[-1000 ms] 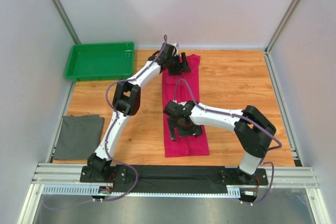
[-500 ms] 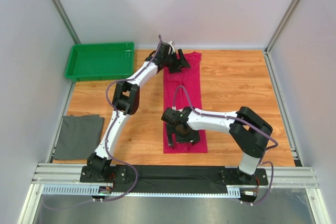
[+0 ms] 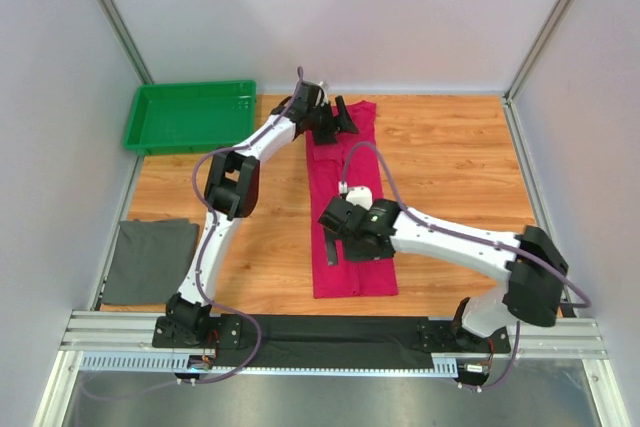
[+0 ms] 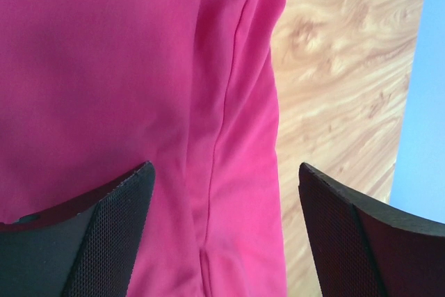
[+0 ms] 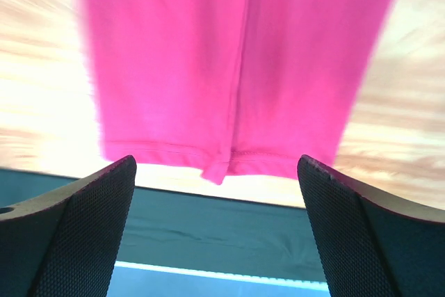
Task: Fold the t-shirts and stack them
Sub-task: Fold the tshirt
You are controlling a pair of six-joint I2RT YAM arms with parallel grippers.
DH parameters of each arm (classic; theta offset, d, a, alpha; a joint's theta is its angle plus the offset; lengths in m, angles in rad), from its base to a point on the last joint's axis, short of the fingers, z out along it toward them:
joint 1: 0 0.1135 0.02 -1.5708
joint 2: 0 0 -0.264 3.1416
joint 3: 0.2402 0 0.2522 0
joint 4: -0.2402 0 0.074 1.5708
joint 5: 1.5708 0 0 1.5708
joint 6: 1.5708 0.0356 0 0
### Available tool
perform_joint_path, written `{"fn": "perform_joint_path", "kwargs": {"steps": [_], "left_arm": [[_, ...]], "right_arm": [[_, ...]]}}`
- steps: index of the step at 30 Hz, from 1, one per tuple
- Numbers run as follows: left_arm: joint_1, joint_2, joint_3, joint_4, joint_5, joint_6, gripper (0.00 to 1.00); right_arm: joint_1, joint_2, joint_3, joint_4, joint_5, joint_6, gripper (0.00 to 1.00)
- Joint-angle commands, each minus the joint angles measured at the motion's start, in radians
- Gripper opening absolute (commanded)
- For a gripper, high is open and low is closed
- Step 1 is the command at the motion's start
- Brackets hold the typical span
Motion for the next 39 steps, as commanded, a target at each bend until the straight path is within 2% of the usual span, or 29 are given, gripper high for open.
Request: {"fn": "perform_joint_path", "kwargs": {"steps": [1, 3, 6, 10, 11, 13, 14, 16, 17, 18, 19, 20, 21, 22, 23, 25, 28, 29, 32, 39], "left_arm": [[0.004, -0.183, -0.049, -0.066, -0.015, 0.036, 0.91], [0.004, -0.228, -0.045, -0.113, -0.018, 0.054, 0.92], [0.003, -0.329, -0.075, -0.152, -0.008, 0.067, 0.92], [0.003, -0.444, -0.08, -0.297, 0.014, 0.114, 0.91], [-0.002, -0.469, -0.103, -0.343, 0.009, 0.136, 0.89], [-0.015, -0.593, -0.189, -0.444, -0.053, 0.198, 0.88], [-0.041, -0.65, -0.333, -0.455, -0.093, 0.215, 0.86], [-0.077, -0.826, -0.506, -0.445, -0.135, 0.242, 0.85], [-0.122, -0.883, -0.678, -0.434, -0.145, 0.243, 0.84], [-0.147, -0.984, -0.762, -0.429, -0.155, 0.237, 0.82], [-0.196, -1.03, -0.924, -0.41, -0.167, 0.21, 0.8], [-0.197, -1.079, -1.004, -0.391, -0.169, 0.184, 0.78], [-0.235, -1.172, -1.086, -0.367, -0.175, 0.151, 0.76], [-0.252, -1.219, -1.247, -0.331, -0.175, 0.113, 0.73], [-0.262, -1.262, -1.323, -0.251, -0.16, 0.023, 0.71], [-0.296, -1.371, -1.501, -0.192, -0.162, -0.066, 0.68], [-0.321, -1.458, -1.606, -0.11, -0.175, -0.159, 0.73], [-0.321, -1.466, -1.641, -0.092, -0.175, -0.174, 0.78], [-0.33, -1.45, -1.666, -0.044, -0.149, -0.215, 0.82], [-0.439, -1.301, -1.654, -0.061, -0.211, -0.363, 0.76]], "right_arm": [[-0.001, -0.153, 0.085, -0.101, 0.204, -0.023, 1.0], [-0.02, -0.195, 0.079, -0.149, 0.238, -0.017, 1.0], [-0.095, -0.274, 0.058, -0.169, 0.203, -0.09, 1.0], [-0.226, -0.432, -0.021, -0.132, 0.001, -0.181, 0.96], [-0.294, -0.452, -0.059, -0.133, -0.033, -0.196, 0.96], [-0.353, -0.508, -0.103, -0.13, -0.122, -0.236, 0.96], [-0.401, -0.525, -0.142, -0.124, -0.142, -0.253, 0.96], [-0.441, -0.563, -0.189, -0.109, -0.22, -0.3, 0.96], [-0.486, -0.571, -0.243, -0.082, -0.319, -0.308, 0.94], [-0.51, -0.574, -0.269, -0.062, -0.368, -0.322, 0.9], [-0.566, -0.568, -0.319, -0.029, -0.469, -0.327, 0.74], [-0.592, -0.56, -0.32, -0.011, -0.47, -0.328, 0.66], [-0.617, -0.545, -0.365, 0.008, -0.563, -0.33, 0.6], [-0.64, -0.537, -0.39, 0.027, -0.611, -0.328, 0.44], [-0.677, -0.532, -0.433, 0.07, -0.696, -0.327, 0.38], [-0.699, -0.532, -0.475, 0.106, -0.754, -0.317, 0.33], [-0.711, -0.516, -0.522, 0.118, -0.756, -0.328, 0.34], [-0.712, -0.505, -0.53, 0.129, -0.759, -0.322, 0.38], [-0.715, -0.454, -0.538, 0.149, -0.771, -0.301, 0.47], [-0.714, -0.404, -0.594, 0.232, -0.769, -0.209, 0.51]]}}
